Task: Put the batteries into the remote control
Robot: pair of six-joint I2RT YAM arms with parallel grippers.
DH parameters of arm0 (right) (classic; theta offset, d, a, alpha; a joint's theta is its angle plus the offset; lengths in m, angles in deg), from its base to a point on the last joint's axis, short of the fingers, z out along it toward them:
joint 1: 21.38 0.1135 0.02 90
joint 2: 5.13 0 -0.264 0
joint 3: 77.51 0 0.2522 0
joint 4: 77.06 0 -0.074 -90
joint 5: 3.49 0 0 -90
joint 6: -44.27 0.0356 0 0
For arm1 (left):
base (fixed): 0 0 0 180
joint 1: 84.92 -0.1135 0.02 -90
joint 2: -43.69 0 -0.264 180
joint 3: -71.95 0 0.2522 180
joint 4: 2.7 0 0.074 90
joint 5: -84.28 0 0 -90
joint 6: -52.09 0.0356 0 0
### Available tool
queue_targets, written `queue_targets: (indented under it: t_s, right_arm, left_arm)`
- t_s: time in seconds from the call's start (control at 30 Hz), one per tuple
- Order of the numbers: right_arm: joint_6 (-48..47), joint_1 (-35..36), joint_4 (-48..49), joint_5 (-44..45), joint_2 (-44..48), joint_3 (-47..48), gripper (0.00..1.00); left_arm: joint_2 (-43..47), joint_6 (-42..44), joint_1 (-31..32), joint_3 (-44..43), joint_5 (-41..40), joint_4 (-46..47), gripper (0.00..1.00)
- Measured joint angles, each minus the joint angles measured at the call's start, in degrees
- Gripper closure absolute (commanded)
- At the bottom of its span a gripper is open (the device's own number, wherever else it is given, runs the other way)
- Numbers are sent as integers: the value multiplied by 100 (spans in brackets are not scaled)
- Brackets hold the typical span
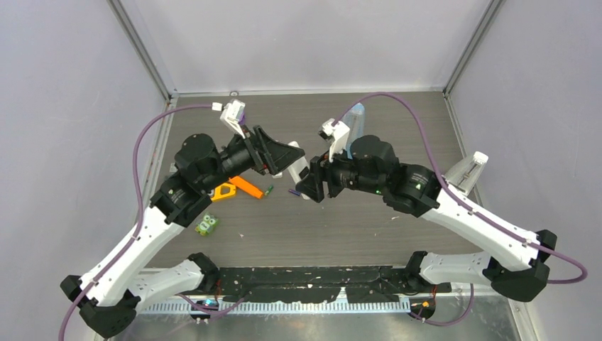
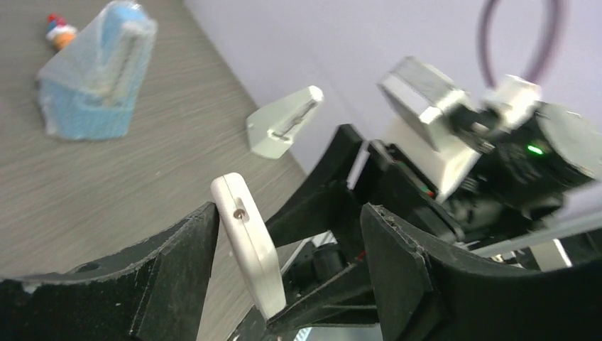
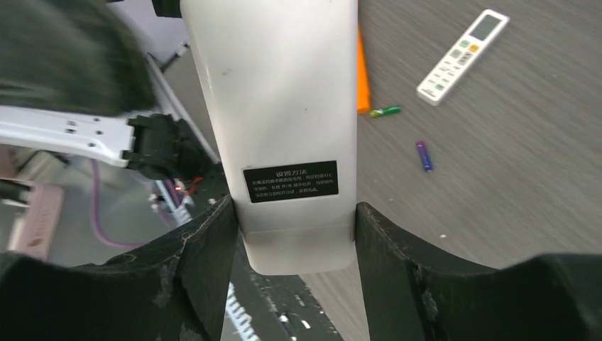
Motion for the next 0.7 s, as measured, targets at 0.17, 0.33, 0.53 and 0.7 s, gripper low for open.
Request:
queue_targets:
  t_s: [0.17,0.33,0.53,0.7]
  right_arm:
    - [-431,439,-389,960,-422,452,76]
    - [-684,586,-516,1425,-509,549,76]
    - [-831,586,-553,1611,-509,549,74]
    - [-909,590,-579,1609,-518,549,60]
  left_arm:
    - [-442,0,2,-428,-315,-1062,44]
    - [-756,-11,2,-577,-409,-1729,50]
    - [-748,-66,2,-566,-389,-1917,72]
    - [-678,-190,35,-498,-240,-1711,100]
